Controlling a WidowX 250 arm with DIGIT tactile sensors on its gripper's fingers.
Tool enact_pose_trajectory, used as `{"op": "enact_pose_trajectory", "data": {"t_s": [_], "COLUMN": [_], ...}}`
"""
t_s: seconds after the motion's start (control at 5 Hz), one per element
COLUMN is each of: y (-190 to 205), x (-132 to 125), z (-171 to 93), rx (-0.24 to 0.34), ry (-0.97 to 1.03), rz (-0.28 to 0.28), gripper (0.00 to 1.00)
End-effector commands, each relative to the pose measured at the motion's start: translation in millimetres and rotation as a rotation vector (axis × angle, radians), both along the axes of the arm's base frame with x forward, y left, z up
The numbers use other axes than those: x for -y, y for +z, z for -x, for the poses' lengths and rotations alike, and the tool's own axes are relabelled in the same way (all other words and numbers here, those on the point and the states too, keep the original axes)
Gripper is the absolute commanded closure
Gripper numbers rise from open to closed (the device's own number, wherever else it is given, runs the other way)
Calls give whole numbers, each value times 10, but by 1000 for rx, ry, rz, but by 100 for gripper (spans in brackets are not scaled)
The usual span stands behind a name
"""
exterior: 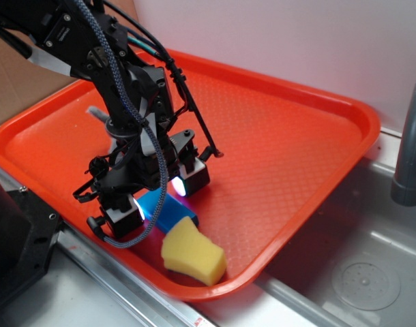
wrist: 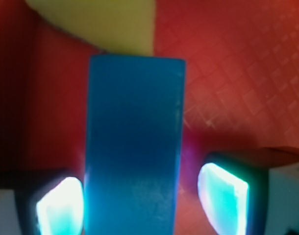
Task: Grab the blue block.
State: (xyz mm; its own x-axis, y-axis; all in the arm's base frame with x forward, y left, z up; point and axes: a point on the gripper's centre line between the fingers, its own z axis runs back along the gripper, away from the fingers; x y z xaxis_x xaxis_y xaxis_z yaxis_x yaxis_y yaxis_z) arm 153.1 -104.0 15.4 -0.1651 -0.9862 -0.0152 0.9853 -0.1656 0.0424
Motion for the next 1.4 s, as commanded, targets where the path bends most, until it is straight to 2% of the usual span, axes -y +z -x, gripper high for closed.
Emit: {"op": "enact_pose_trajectory", "data": {"t_s": [0.0,0.2,0.4,0.6,1.0,1.2], "y": [-37,10,236,521,1060,1283], "x": [-42,-89,-233,-359,-700,-913], "z": [40,8,-109,-215,-282,-235], "rx": [4,28,82,151,75,-45], "ry": [32,99,348,596,1095,1345], "rz": [-22,-13,28,-26,-67,-52], "gripper": [100,100,100,100,100,100]}}
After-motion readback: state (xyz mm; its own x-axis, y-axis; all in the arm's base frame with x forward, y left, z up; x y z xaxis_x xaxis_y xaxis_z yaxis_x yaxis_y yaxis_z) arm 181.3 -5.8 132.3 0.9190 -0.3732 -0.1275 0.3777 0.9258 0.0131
